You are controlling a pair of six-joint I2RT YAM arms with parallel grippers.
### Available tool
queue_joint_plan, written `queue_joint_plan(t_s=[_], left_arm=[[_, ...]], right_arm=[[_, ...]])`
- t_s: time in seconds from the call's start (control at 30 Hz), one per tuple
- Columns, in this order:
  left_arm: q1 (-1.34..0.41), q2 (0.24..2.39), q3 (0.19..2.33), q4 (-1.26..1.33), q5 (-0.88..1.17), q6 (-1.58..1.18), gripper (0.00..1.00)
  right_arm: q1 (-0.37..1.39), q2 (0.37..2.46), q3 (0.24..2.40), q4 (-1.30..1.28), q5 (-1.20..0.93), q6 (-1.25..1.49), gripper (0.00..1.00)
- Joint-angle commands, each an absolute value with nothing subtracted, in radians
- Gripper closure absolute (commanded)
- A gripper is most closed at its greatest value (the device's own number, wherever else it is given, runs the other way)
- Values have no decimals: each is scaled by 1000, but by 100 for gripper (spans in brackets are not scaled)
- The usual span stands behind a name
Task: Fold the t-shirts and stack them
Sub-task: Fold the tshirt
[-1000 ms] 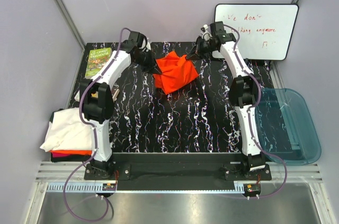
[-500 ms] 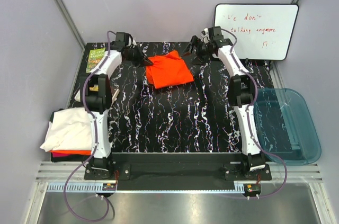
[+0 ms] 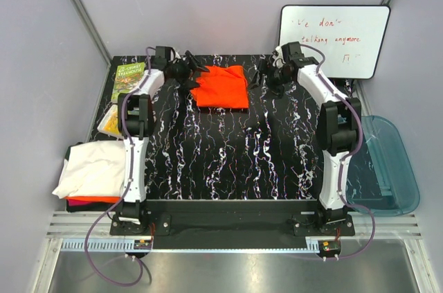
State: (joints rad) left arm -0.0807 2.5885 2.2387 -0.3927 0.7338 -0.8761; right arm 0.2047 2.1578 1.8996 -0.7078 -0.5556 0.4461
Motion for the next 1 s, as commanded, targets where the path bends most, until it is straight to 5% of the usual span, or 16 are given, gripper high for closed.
queue_joint_plan(t_s=[0.0,0.17,0.23,0.27,0.3,0.33,0.97], left_arm=[[-66,2389,2085,-299,801,-802,1],[-106,2134,1904,-360,744,-593,1],[-149,2108,1934,-487,658,-473,15],[-167,2117,1963,-542,620,-438,57],[-201,2152,1994,-598,530,-411,84],[-218,2170,2055,-686,484,-384,100],[-368,2529,2381,-795,327,-480,100]], right_arm=[[199,2074,1771,-693,-505,400,8],[199,2052,1709,-683,-505,399,8],[199,2059,1700,-681,-514,399,8],[199,2062,1700,-681,-520,399,8],[199,2068,1700,-681,-523,402,9],[199,2069,1701,-681,-528,400,9],[196,2006,1618,-681,-535,394,9]])
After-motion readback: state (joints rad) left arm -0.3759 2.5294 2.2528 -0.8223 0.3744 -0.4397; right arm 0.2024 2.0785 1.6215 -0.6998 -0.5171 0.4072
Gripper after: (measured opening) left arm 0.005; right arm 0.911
